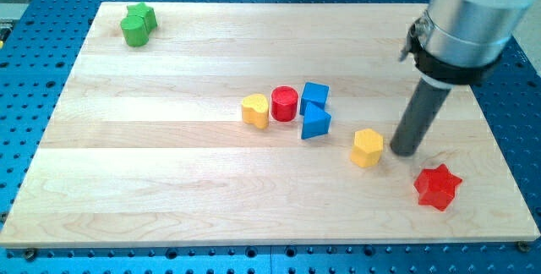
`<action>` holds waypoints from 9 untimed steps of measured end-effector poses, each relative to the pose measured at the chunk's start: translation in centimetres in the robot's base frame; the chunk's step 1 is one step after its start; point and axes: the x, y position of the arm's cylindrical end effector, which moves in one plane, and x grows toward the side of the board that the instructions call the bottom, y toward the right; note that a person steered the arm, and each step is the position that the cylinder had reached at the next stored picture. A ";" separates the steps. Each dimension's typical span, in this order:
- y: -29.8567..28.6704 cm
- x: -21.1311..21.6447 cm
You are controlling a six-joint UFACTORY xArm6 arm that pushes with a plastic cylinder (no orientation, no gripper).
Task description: Move the red circle diagonally to the heart
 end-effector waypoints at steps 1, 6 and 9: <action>-3.5 -0.1; -19.9 0.6; -19.0 -10.3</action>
